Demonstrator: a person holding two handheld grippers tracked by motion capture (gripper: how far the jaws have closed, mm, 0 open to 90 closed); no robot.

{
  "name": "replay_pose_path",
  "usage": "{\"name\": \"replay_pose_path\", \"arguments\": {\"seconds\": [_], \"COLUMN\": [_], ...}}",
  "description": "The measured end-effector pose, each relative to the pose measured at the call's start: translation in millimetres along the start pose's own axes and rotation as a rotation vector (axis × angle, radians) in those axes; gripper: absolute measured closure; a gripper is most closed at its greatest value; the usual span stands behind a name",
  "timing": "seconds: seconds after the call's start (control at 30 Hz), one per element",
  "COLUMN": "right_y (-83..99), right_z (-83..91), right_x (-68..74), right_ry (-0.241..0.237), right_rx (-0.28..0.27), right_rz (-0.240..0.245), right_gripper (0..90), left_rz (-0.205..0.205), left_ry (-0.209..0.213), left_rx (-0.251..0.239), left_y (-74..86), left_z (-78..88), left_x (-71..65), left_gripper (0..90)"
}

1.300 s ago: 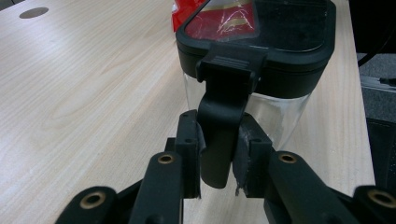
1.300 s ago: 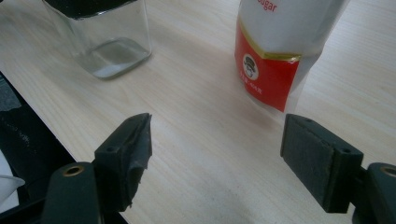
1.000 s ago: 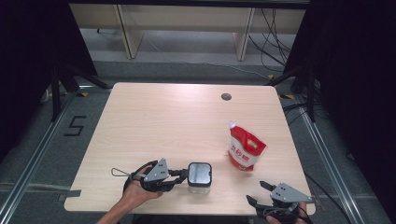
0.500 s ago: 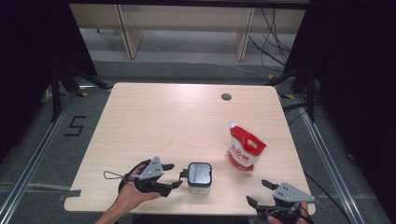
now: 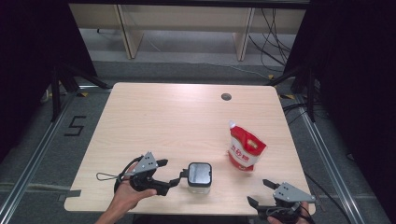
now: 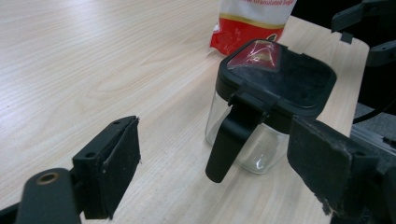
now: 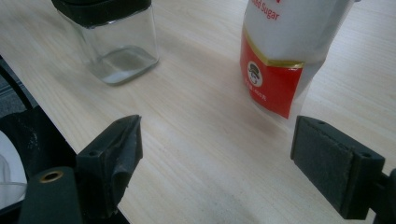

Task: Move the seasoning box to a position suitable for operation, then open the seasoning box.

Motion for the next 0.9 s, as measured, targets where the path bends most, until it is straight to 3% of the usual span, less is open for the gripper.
{"name": "replay_pose_path", "arguments": {"seconds": [0.1,0.13,0.17,0.2,0.27,0.33,0.4,0.47,0.53,0.63,0.77,0.8,0.83,0.87,0.9], "right_y": [-1.3,2.6,2.6,1.3,1.1,1.6,1.2,0.9,-0.9,-1.9,-3.7,-4.7,-4.7,-2.6,-4.7], "right_z": [-0.9,1.8,1.8,0.0,0.1,0.1,0.1,0.3,-0.5,-2.2,-3.0,-3.3,-3.3,-0.4,-2.5], "right_x": [-4.1,-0.4,-0.4,-5.5,-6.0,-5.9,-3.4,-2.3,-1.8,1.6,4.1,5.7,5.7,10.7,8.6], "right_ry": [0.011,0.005,0.005,0.019,0.021,0.02,0.006,0.001,0.003,-0.024,-0.021,-0.031,-0.031,-0.032,-0.034], "right_rx": [-0.018,0.022,0.022,-0.003,-0.005,0.0,0.003,0.005,-0.006,-0.011,-0.016,-0.026,-0.026,0.006,-0.017], "right_rz": [0.018,-0.029,-0.029,0.013,0.014,0.013,0.004,-0.008,-0.004,0.005,0.002,0.007,0.007,-0.039,-0.01], "right_gripper": [18.6,19.5,19.5,19.7,20.0,20.0,20.0,20.0,20.0,25.4,26.8,27.0,27.0,27.6,27.8], "left_rz": [0.008,0.003,0.003,-0.006,-0.013,-0.019,-0.019,-0.049,-0.032,-0.071,-0.052,-0.072,-0.071,-0.074,-0.097], "left_ry": [0.003,0.004,0.004,-0.001,0.027,0.016,0.019,0.036,0.043,0.055,0.039,0.037,0.036,0.033,0.036], "left_rx": [0.006,0.022,0.022,0.025,0.031,0.031,0.019,0.014,-0.002,-0.007,-0.015,-0.011,-0.019,-0.023,-0.021], "left_y": [-0.5,0.1,0.1,-0.7,-3.2,-4.6,-7.8,-11.0,-12.8,-16.0,-17.5,-18.1,-19.0,-19.8,-20.3], "left_z": [1.7,0.6,0.6,0.0,-0.8,-0.3,0.1,1.6,2.3,3.3,3.1,3.4,2.5,1.9,1.7], "left_x": [-2.7,-5.1,-5.1,-6.3,-13.4,-15.2,-21.8,-25.8,-29.5,-29.7,-29.5,-28.9,-29.7,-30.8,-31.3], "left_gripper": [16.3,16.4,17.0,18.1,18.9,19.3,21.5,22.4,24.2,28.3,35.6,41.8,41.8,48.7,53.1]}}
Point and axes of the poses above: each handheld gripper's, and its own axes: z roughly backward along the jaws, y roughly out of its underside, x roughly to its left, the point moved 10 cm from there along -z, roughly forward along the jaws, and after that the axes turned 10 degrees about y, right-handed, at the moved point
